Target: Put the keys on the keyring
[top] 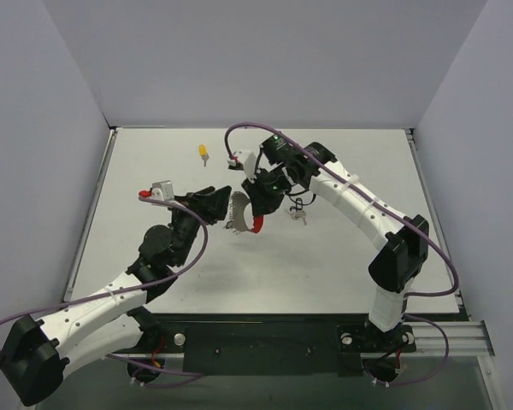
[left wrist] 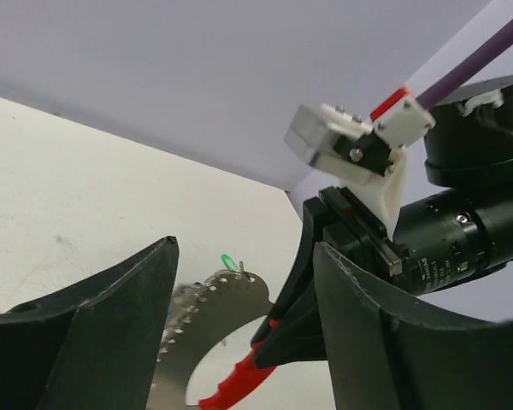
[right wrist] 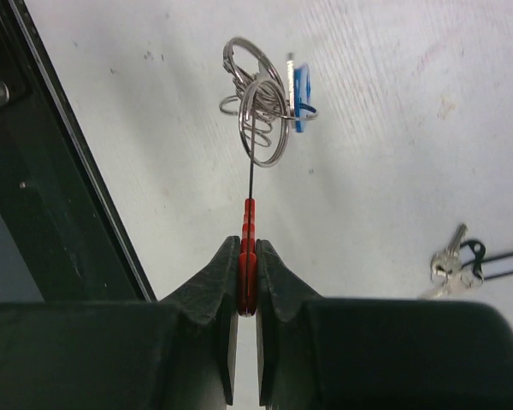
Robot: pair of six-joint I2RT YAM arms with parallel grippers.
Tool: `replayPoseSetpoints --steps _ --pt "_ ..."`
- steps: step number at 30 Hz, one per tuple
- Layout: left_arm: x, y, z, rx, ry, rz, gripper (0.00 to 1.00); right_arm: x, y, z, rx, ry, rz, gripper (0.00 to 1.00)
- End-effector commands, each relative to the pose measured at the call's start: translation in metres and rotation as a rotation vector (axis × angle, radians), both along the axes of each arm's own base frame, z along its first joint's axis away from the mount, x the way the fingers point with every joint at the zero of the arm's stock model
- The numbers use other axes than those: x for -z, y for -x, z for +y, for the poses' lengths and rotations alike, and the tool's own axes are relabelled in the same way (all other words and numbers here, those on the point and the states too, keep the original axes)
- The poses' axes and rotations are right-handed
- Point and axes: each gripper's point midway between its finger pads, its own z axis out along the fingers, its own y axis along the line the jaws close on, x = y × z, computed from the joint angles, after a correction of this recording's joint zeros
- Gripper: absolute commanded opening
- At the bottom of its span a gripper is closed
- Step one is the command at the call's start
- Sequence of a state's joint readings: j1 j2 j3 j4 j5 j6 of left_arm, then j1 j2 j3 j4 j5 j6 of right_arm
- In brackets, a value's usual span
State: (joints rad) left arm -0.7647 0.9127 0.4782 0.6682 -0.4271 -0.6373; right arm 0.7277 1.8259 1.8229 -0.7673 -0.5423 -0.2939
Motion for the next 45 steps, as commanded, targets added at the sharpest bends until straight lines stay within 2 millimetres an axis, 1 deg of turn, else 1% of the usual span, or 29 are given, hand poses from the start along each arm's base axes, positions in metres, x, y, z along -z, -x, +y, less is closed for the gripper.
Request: replayPoseSetpoints --steps 1,2,3,4,5,6,7,8,9,10,11,13,14,16,21,23,25,29,32,34,35,36,38,39,40,41,42,43,45 --pt "-0.017 0.009 0.003 0.051 -0.036 -0.046 0.77 -0.006 0.012 -0.059 -0.006 0.088 -0.016 0.00" --pt "-0.009 0.010 0.002 0.060 -0.078 -0.026 0.77 0.000 0.015 -0.073 0.006 0.130 -0.017 0.00" --pt "-0.012 0.011 0.004 0.056 -0.102 -0.037 0.78 0.005 0.013 -0.089 0.026 0.164 -0.008 0.00" --pt "-0.003 0.011 0.006 0.056 -0.151 -0.010 0.79 0.012 0.014 -0.105 0.053 0.211 -0.012 0.00" --pt "-0.009 0.012 0.010 0.050 -0.190 -0.033 0.80 0.016 0.011 -0.127 0.089 0.253 0.002 0.00" --pt "0.002 0.014 0.012 0.055 -0.252 -0.003 0.80 0.021 0.010 -0.150 0.127 0.327 -0.017 0.00" --pt "-0.007 0.015 0.018 0.041 -0.310 -0.033 0.81 0.024 0.004 -0.177 0.173 0.388 -0.020 0.00" --pt "0.006 0.016 0.020 0.052 -0.386 0.002 0.81 0.027 0.000 -0.208 0.219 0.494 -0.065 0.00" --pt "-0.001 0.017 0.023 0.050 -0.460 -0.022 0.82 0.028 -0.008 -0.240 0.296 0.549 -0.067 0.00" --pt "0.000 0.017 0.026 0.067 -0.553 -0.022 0.82 0.024 -0.012 -0.268 0.334 0.637 -0.099 0.00" --pt "0.002 0.019 0.024 0.101 -0.601 -0.021 0.83 0.020 -0.018 -0.302 0.405 0.704 -0.114 0.00" --pt "0.012 0.020 0.027 0.136 -0.741 0.003 0.83 0.017 -0.026 -0.360 0.501 0.879 -0.142 0.00" --pt "0.018 0.019 0.029 0.146 -0.818 0.014 0.83 0.018 -0.033 -0.375 0.520 0.916 -0.158 0.00" --pt "0.026 0.017 0.033 0.153 -0.917 0.012 0.83 0.021 -0.043 -0.417 0.614 0.994 -0.156 0.00" --pt "0.048 0.013 0.040 0.135 -0.998 0.016 0.84 0.034 -0.084 -0.464 0.729 1.146 -0.211 0.00" --pt "0.064 0.014 0.042 0.135 -0.996 0.034 0.84 0.038 -0.105 -0.471 0.754 1.189 -0.249 0.00" --pt "0.071 0.016 0.044 0.134 -0.994 0.034 0.84 0.047 -0.124 -0.475 0.775 1.219 -0.268 0.00" --pt "0.079 0.018 0.051 0.125 -1.013 0.045 0.84 0.069 -0.141 -0.473 0.768 1.266 -0.253 0.00" --pt "0.077 0.018 0.053 0.114 -1.012 0.039 0.84 0.083 -0.143 -0.447 0.714 1.238 -0.250 0.02" --pt "0.076 0.018 0.053 0.112 -1.015 0.034 0.84 0.091 -0.138 -0.426 0.676 1.170 -0.224 0.12" --pt "0.077 0.018 0.053 0.115 -1.017 0.036 0.84 0.094 -0.133 -0.414 0.660 1.139 -0.203 0.20" --pt "0.077 0.019 0.053 0.117 -1.017 0.036 0.84 0.094 -0.131 -0.406 0.647 1.099 -0.187 0.23" --pt "0.077 0.019 0.053 0.116 -1.014 0.035 0.84 0.088 -0.126 -0.389 0.640 1.033 -0.167 0.30" --pt "0.076 0.019 0.053 0.116 -1.010 0.033 0.84 0.087 -0.118 -0.385 0.635 1.016 -0.129 0.34" --pt "0.075 0.020 0.053 0.114 -1.004 0.031 0.84 0.077 -0.118 -0.376 0.658 0.948 -0.128 0.35" --pt "0.074 0.020 0.054 0.108 -0.997 0.032 0.84 0.073 -0.109 -0.374 0.648 0.933 -0.095 0.38" --pt "0.070 0.020 0.054 0.103 -0.980 0.024 0.84 0.062 -0.102 -0.365 0.652 0.873 -0.082 0.38" --pt "0.067 0.020 0.055 0.098 -0.961 0.020 0.85 0.060 -0.098 -0.356 0.640 0.809 -0.063 0.40" --pt "0.058 0.018 0.059 0.082 -0.888 0.027 0.88 0.031 -0.084 -0.341 0.657 0.669 -0.069 0.41"
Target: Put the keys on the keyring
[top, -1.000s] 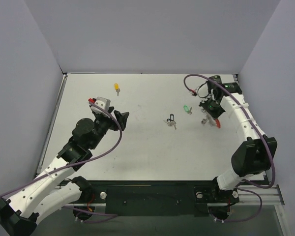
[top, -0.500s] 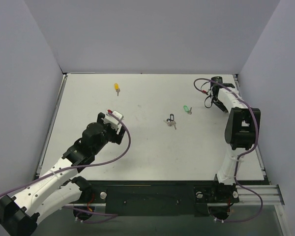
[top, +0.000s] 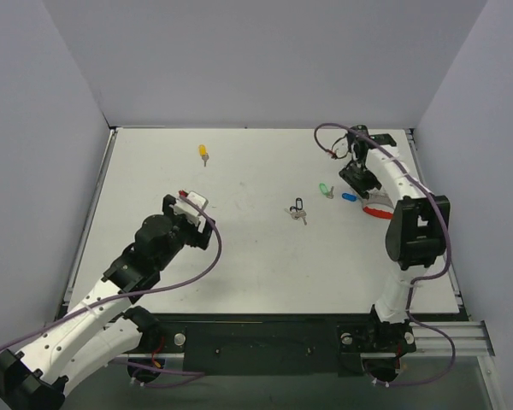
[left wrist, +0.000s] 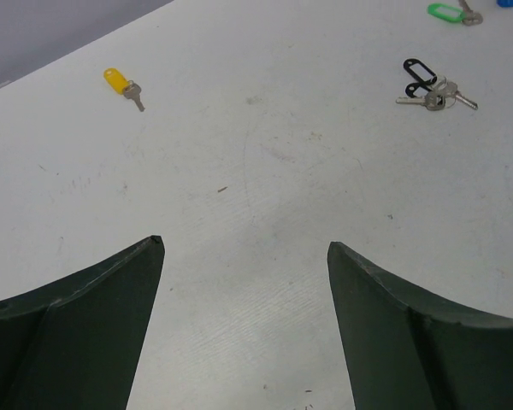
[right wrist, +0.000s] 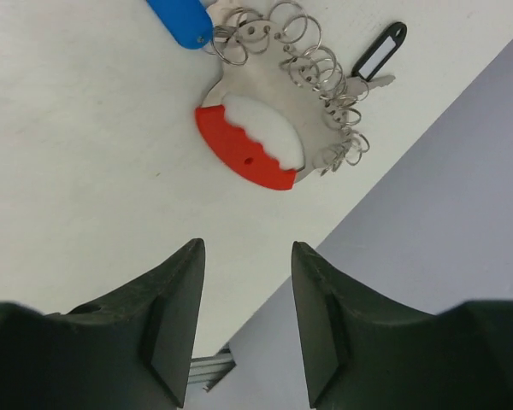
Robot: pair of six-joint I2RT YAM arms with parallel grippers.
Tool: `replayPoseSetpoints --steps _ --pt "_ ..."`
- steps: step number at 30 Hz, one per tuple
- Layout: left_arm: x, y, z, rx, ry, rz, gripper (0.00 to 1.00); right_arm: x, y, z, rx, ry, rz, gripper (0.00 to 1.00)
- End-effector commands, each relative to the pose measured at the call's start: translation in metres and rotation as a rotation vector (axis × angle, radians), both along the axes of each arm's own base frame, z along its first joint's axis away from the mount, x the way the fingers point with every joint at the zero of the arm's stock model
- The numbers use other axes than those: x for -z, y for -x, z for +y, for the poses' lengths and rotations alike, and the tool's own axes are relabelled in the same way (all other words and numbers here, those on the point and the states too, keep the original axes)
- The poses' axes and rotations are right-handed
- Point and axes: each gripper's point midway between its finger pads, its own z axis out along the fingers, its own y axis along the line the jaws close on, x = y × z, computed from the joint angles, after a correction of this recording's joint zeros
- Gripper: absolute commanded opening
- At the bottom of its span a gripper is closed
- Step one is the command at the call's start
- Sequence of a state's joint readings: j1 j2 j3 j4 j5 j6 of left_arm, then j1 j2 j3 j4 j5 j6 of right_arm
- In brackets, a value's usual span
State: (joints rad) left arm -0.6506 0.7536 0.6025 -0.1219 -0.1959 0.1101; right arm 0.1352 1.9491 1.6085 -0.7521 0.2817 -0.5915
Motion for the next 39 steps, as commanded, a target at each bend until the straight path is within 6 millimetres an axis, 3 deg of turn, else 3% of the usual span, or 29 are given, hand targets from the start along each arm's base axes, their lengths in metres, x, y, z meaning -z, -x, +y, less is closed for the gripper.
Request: replayPoseSetpoints --steps 1,2,4,5,6,7,8,9,10,11,14,15,18,23,27,31,39 --pt "-0.036 -0.006 0.005 -0.034 0.175 -0.051 0.89 -0.075 0.043 0.027 0.056 -0.300 -0.084 0.41" --pt "-0.039 -0.009 0.006 -0.024 0.242 -0.027 0.89 -0.088 0.051 0.044 0.044 -0.450 -0.112 0.42" --pt "-0.051 -0.015 0.004 0.007 0.388 0.028 0.90 -0.109 0.063 0.058 0.053 -0.644 -0.176 0.42" --pt "-0.056 -0.021 0.003 -0.014 0.490 0.086 0.91 -0.118 0.060 0.056 0.100 -0.718 -0.236 0.42" --pt "-0.070 -0.025 0.003 0.018 0.566 0.092 0.91 -0.129 0.068 0.067 0.086 -0.826 -0.269 0.42" --pt "-0.084 -0.032 0.005 0.006 0.658 0.115 0.92 -0.140 0.061 0.059 0.130 -0.881 -0.348 0.45" --pt "-0.092 -0.036 0.009 0.017 0.717 0.130 0.92 -0.149 0.067 0.065 0.125 -0.958 -0.380 0.47" --pt "-0.101 -0.042 0.013 0.000 0.781 0.157 0.92 -0.161 0.059 0.052 0.191 -1.007 -0.467 0.52" --pt "-0.111 -0.045 0.020 -0.013 0.796 0.149 0.92 -0.167 0.066 0.058 0.198 -1.096 -0.482 0.54" --pt "-0.110 -0.050 0.023 -0.031 0.782 0.149 0.92 -0.180 0.056 0.043 0.257 -1.149 -0.571 0.62" --pt "-0.103 -0.055 0.037 -0.121 0.703 0.155 0.92 -0.196 0.053 0.044 0.343 -1.384 -0.623 0.77" --pt "-0.099 -0.057 0.041 -0.140 0.656 0.151 0.92 -0.192 0.054 0.037 0.396 -1.381 -0.635 0.83" --pt "-0.093 -0.050 0.051 -0.172 0.570 0.154 0.93 -0.181 0.068 0.031 0.378 -1.278 -0.675 0.84" --pt "-0.090 -0.041 0.060 -0.202 0.529 0.125 0.93 -0.183 0.085 0.010 0.444 -1.115 -0.820 0.86" --pt "-0.082 -0.039 0.059 -0.191 0.527 0.121 0.93 -0.179 0.079 -0.010 0.676 -1.133 -0.917 0.88" --pt "-0.075 -0.037 0.062 -0.200 0.522 0.092 0.93 -0.169 0.081 -0.025 0.783 -1.153 -0.906 0.90" --pt "-0.057 -0.031 0.063 -0.200 0.499 0.073 0.93 -0.180 0.091 -0.031 0.742 -1.099 -0.979 0.93"
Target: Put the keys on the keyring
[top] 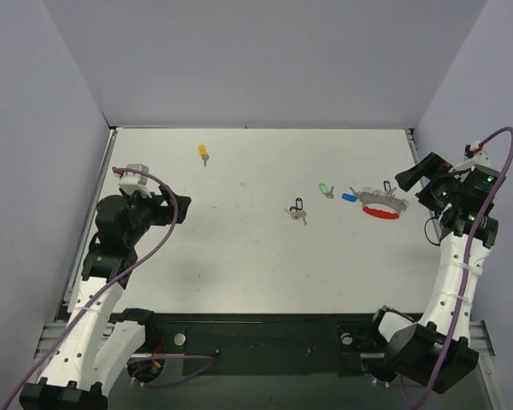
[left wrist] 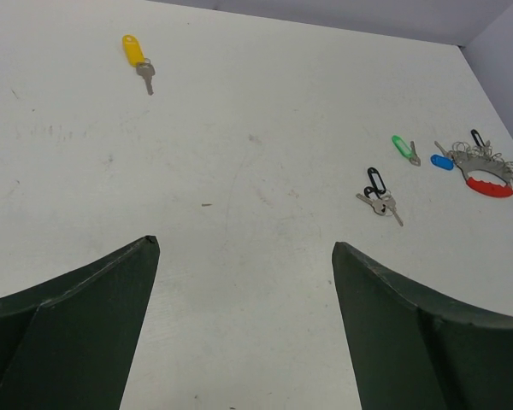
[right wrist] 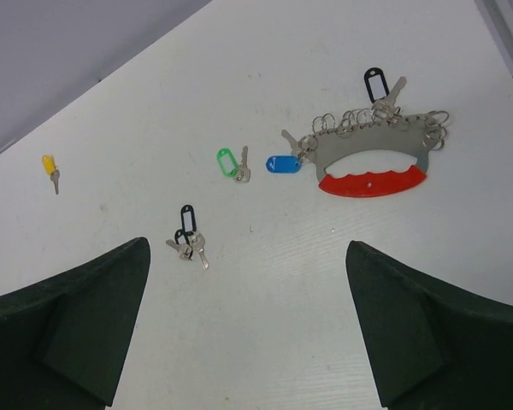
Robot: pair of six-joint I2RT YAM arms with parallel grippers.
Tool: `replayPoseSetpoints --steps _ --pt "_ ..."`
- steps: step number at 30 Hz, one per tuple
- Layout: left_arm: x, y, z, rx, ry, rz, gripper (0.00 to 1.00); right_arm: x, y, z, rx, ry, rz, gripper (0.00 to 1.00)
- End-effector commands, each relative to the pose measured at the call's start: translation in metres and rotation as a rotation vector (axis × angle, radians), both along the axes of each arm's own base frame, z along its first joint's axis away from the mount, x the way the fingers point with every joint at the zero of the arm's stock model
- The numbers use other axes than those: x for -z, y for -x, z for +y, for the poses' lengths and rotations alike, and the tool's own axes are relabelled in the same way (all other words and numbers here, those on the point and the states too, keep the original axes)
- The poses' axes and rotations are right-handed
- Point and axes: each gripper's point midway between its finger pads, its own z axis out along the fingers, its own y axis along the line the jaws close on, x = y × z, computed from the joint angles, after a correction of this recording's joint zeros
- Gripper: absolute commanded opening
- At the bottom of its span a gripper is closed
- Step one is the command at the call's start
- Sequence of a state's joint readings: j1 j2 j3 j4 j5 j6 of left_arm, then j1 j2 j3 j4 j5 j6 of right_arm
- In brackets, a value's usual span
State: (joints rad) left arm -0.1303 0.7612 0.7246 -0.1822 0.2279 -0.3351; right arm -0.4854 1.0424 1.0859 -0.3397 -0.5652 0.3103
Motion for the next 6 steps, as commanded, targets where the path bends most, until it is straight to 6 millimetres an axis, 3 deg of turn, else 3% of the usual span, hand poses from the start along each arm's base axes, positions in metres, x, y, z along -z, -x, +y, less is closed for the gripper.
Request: replayPoseSetpoints --steps 1,6 --pt "-0.0097 -0.0022 0.0020 -0.010 -0.026 -0.084 0.93 -0.0217 0.0026 -0.0030 0.019 0.050 -0.076 0.93" --pt "-0.0033 -0.0027 0.0033 -0.018 -0.048 -0.079 0.93 -0.0193 0.0054 -0.0028 0.010 0.075 -0.080 0.93"
